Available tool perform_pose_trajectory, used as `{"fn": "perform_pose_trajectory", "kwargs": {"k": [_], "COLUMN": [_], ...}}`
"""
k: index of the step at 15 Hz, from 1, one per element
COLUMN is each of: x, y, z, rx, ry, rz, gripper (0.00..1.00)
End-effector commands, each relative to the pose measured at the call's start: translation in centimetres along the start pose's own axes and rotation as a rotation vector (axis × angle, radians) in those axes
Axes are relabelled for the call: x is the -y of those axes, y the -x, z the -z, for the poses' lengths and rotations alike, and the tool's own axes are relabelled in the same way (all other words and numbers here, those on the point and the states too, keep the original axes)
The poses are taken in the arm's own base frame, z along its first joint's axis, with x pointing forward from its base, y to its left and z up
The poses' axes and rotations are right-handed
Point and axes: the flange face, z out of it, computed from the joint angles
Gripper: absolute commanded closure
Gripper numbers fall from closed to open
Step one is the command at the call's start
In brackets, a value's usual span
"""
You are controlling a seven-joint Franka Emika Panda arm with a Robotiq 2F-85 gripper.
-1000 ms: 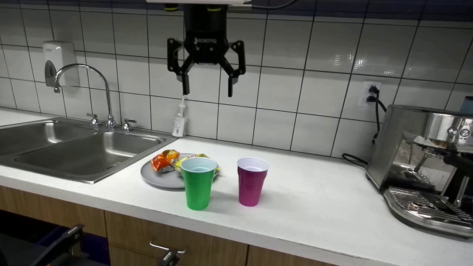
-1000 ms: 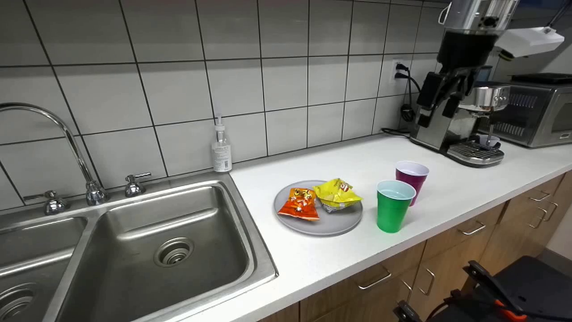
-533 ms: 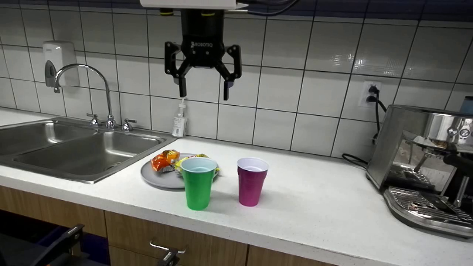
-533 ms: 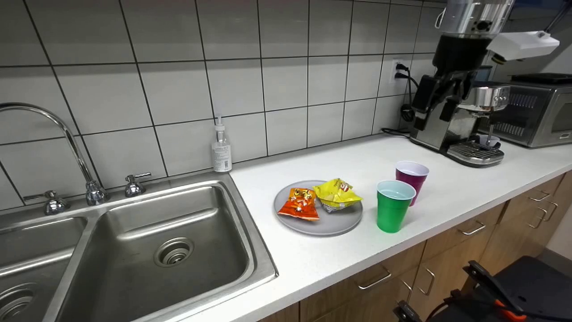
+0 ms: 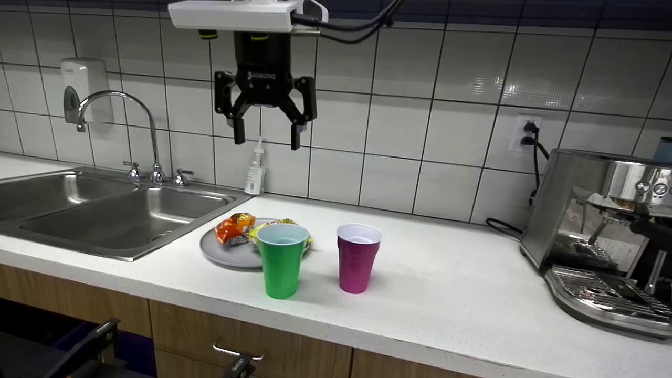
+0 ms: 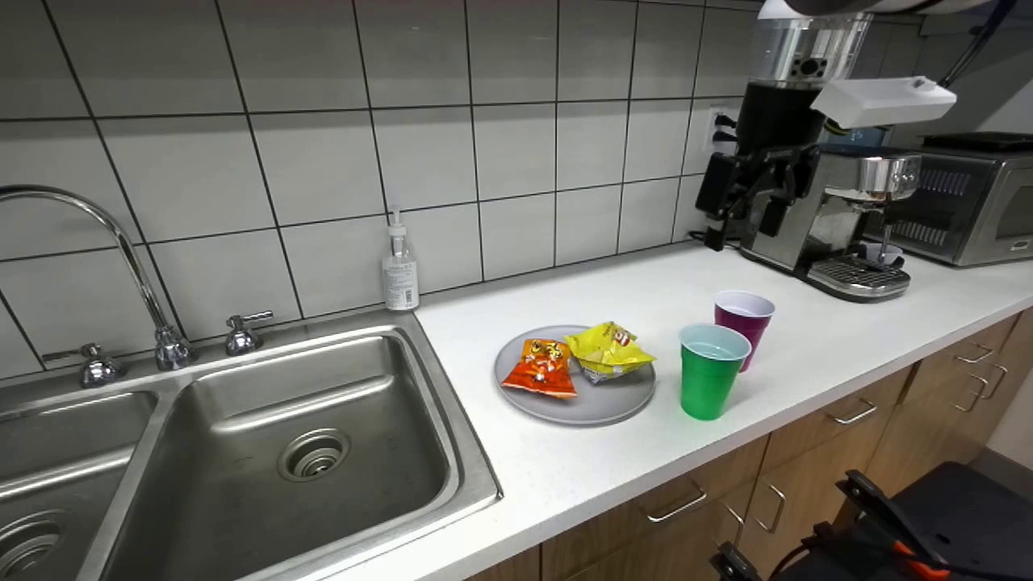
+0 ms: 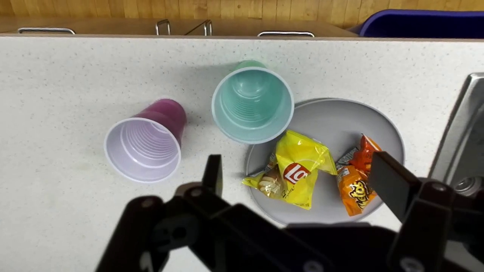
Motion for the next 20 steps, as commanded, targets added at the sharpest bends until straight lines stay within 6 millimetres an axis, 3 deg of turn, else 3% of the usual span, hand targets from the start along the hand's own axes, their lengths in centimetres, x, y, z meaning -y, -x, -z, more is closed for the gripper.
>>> {"fn": "perform_pose_trajectory", "kwargs": {"k": [1, 11, 20], "x": [2.3, 7.9, 11.5], "y": [-1.6, -4.8, -9.4], "z": [-1.0, -3.8, -9.9], "rx": [-0.007, -0.006, 0.010], "ry": [0.003, -0.008, 0.002], "rz": [-0.023, -0.001, -0.047], "gripper": [0.00, 0.00, 0.00]}}
